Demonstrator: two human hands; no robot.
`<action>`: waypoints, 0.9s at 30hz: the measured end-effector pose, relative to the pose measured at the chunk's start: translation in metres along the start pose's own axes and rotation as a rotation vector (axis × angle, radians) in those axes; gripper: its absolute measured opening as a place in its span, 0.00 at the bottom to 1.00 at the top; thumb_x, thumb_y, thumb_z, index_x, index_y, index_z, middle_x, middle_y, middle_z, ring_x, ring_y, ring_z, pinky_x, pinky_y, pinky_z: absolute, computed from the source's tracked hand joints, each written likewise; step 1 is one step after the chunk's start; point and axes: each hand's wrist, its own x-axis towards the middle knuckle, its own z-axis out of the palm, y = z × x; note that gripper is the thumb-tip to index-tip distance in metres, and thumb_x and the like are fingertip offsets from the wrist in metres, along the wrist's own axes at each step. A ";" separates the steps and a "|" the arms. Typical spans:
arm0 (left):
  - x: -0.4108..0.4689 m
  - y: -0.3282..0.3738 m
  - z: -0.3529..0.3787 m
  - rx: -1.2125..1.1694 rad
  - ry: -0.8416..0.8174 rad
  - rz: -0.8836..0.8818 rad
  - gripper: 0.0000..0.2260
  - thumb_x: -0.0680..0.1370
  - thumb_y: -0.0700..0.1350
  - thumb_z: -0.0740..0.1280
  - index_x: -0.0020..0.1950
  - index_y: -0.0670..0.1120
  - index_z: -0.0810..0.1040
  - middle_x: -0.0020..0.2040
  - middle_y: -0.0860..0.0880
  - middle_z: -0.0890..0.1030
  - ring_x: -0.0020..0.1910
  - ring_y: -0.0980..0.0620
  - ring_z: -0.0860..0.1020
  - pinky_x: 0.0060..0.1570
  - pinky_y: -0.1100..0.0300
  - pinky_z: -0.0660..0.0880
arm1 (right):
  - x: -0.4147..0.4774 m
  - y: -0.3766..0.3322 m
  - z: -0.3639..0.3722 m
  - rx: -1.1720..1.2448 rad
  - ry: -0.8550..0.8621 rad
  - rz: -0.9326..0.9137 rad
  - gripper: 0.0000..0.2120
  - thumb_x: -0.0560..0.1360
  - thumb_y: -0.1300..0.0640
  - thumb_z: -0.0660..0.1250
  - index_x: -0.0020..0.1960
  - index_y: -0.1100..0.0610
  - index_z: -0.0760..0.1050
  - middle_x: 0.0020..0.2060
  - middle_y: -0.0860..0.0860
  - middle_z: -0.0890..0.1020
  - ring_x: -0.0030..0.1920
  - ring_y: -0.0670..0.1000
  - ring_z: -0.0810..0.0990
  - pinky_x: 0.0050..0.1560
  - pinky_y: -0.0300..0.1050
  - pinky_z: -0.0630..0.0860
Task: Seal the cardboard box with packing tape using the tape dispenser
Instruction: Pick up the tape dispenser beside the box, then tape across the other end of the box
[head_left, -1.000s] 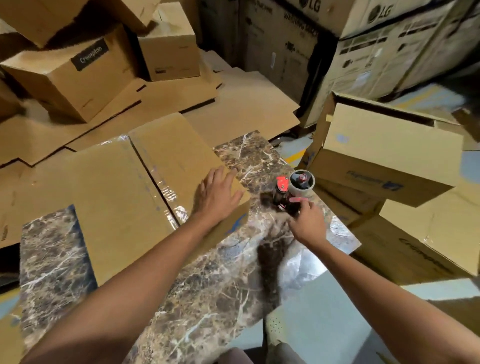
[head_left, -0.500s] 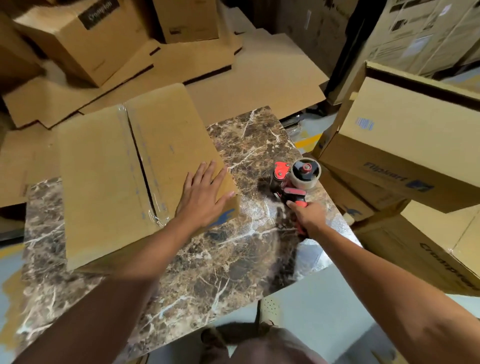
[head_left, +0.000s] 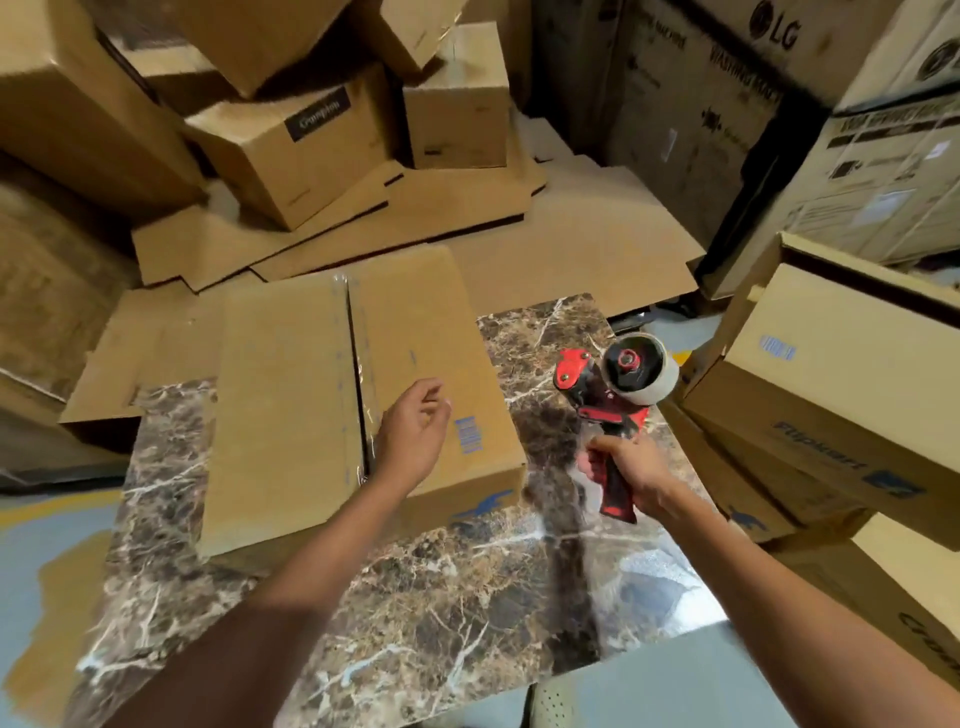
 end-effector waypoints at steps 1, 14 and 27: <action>0.003 0.004 -0.009 -0.078 -0.008 -0.063 0.13 0.81 0.44 0.64 0.65 0.44 0.75 0.57 0.47 0.80 0.53 0.51 0.79 0.51 0.60 0.75 | -0.006 -0.011 0.008 -0.087 0.005 -0.101 0.07 0.74 0.72 0.62 0.38 0.65 0.71 0.28 0.63 0.76 0.25 0.55 0.77 0.25 0.41 0.72; -0.041 -0.010 -0.121 -1.387 -0.160 -0.739 0.20 0.83 0.53 0.55 0.66 0.41 0.72 0.65 0.38 0.76 0.64 0.41 0.74 0.61 0.41 0.69 | -0.092 -0.078 0.180 -1.034 -0.405 -0.592 0.06 0.73 0.53 0.74 0.47 0.55 0.83 0.24 0.46 0.79 0.23 0.46 0.77 0.25 0.38 0.72; -0.108 -0.101 -0.191 -1.397 0.017 -0.738 0.14 0.83 0.37 0.57 0.68 0.35 0.70 0.54 0.35 0.78 0.36 0.45 0.84 0.31 0.59 0.81 | -0.122 -0.052 0.286 -1.224 -0.584 -0.647 0.06 0.72 0.56 0.73 0.37 0.56 0.80 0.23 0.47 0.77 0.23 0.46 0.75 0.28 0.45 0.74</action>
